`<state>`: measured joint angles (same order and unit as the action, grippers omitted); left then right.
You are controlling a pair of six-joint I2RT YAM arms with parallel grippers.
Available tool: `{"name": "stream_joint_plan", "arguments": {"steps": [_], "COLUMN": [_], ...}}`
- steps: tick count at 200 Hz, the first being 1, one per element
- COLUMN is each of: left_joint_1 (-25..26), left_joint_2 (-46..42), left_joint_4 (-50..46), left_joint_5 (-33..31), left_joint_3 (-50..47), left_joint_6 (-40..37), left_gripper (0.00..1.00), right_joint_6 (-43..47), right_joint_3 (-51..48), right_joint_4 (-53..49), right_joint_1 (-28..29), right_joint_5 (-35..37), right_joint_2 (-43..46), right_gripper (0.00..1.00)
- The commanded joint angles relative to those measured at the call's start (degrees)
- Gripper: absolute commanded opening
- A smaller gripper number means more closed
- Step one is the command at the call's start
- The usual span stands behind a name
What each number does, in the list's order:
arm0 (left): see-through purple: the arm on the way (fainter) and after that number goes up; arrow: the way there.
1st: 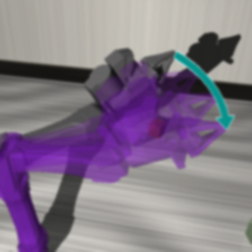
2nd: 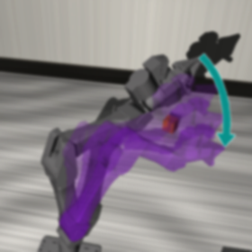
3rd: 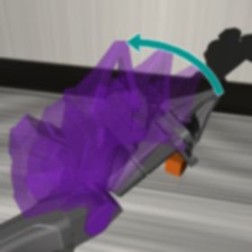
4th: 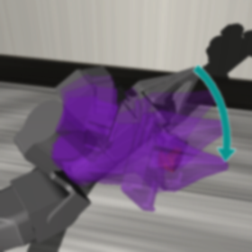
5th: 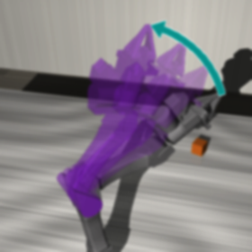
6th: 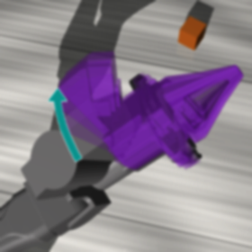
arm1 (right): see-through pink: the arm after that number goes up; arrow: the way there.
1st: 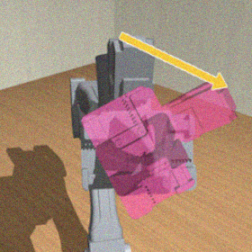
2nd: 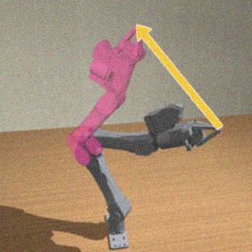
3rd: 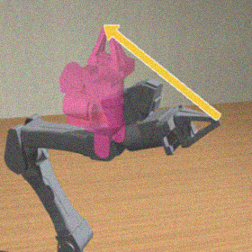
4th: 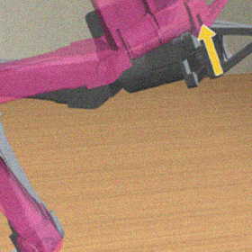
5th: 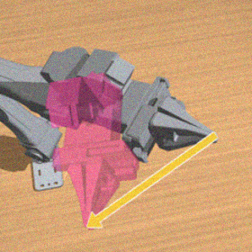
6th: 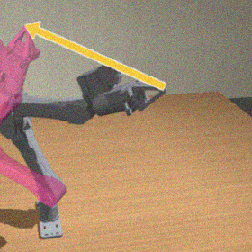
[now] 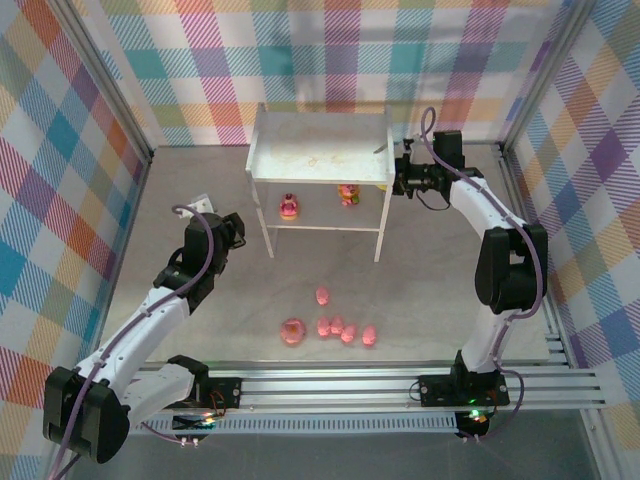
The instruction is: Place and organize the plastic toys onto the shelf
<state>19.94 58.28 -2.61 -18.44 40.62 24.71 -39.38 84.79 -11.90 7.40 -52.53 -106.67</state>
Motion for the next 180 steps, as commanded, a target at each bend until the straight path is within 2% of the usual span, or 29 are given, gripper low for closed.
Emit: {"name": "stream_joint_plan", "arguments": {"steps": [1,122,180], "left_joint_1": [-0.78,-0.78,-0.83], "left_joint_2": [0.39,0.88,0.32], "left_joint_4": [2.14,2.70,2.71], "left_joint_5": [0.89,1.52,1.37], "left_joint_3": [-0.09,0.02,-0.38], "left_joint_6": [0.69,0.65,0.36], "left_gripper": [0.37,0.37,0.37], "right_joint_6": [0.48,-3.33,-3.16], "right_joint_3": [0.72,1.07,2.48], "right_joint_4": [1.15,8.45,8.16], "right_joint_1": [0.94,3.41,4.56], "right_joint_5": [1.18,5.04,5.07], "right_joint_2": [-0.94,-2.84,-4.59], "right_gripper": [0.28,0.28,0.28]}}
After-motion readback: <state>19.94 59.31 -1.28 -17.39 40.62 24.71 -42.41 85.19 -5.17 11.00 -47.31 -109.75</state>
